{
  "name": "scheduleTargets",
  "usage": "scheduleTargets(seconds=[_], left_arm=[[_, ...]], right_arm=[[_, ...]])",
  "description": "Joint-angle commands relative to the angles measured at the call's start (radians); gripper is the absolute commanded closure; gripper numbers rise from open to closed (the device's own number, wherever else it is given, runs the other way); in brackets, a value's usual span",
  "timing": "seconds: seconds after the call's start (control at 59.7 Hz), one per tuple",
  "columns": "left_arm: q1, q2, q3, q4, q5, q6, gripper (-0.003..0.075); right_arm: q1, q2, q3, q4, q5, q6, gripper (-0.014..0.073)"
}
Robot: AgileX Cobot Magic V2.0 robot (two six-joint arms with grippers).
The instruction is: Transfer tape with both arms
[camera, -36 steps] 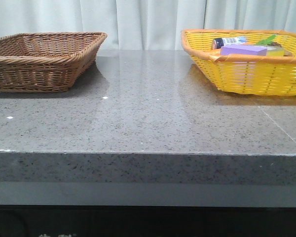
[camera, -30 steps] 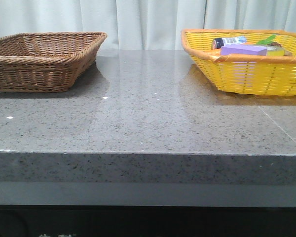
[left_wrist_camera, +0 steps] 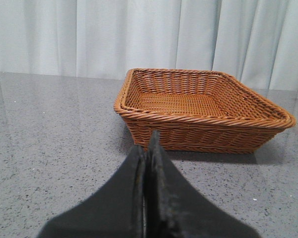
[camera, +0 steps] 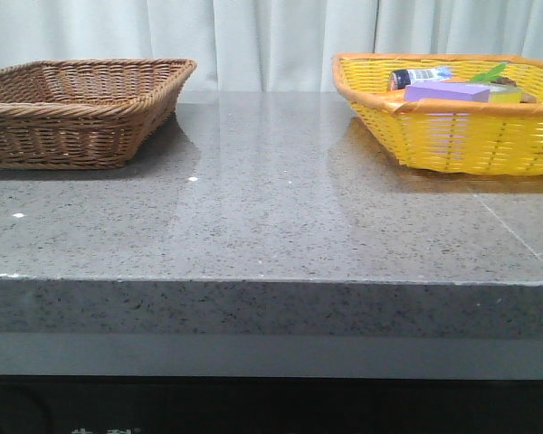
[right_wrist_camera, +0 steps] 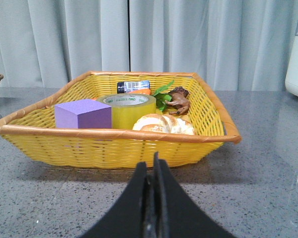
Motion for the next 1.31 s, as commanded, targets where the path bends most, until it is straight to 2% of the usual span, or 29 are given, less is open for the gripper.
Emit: scheduleTargets(seconds=[0.0,0.285,0.385,0.469,0.536,0.687,1.072,1.172,1.289], left_arm=[[0.001,-0.018,0.039,-0.008,-0.084,-0.011,0.074],[0.001,-0.018,0.039,-0.008,-0.096,-0.011,0.074],[0.001,-0.018,0.037,-0.008,-0.145,-0.011,0.074],[0.001,-0.018,-0.002,-0.012,-0.186,-0.011,0.074],[0.001,-0.018,-0.055,-0.014,-0.17,-0.011,0.074],[0.001,-0.003,-0.241,-0.014,-0.042,-0.011,0.074],[0.001,0.237,-0.785,-0.014,0.454,-0.011,0.074],[0.001,0.327,-0.873,-0.014,0.556,-0.011,0.074],[0.001,0.421,-0.915,-0.014,0.615,-0.011,0.074]], right_arm=[[-0.005,-0.025,-0.027,0.002,-0.086,-0.001,0.0662],[-0.005,-0.025,-0.027,0.002,-0.086,-0.001,0.0662],[-0.005,-0.025,-0.036,0.003,-0.095,-0.001,0.0662],[-0.005,-0.025,-0.095,0.003,-0.068,-0.001,0.0662],[-0.005,-0.024,-0.159,0.003,-0.005,-0.001,0.0662],[-0.005,0.003,-0.34,0.003,0.141,-0.001,0.0662],[-0.005,0.268,-0.768,0.004,0.477,-0.001,0.0662],[-0.005,0.357,-0.844,0.033,0.565,-0.001,0.0662],[-0.005,0.441,-0.897,0.058,0.646,-0.001,0.0662]])
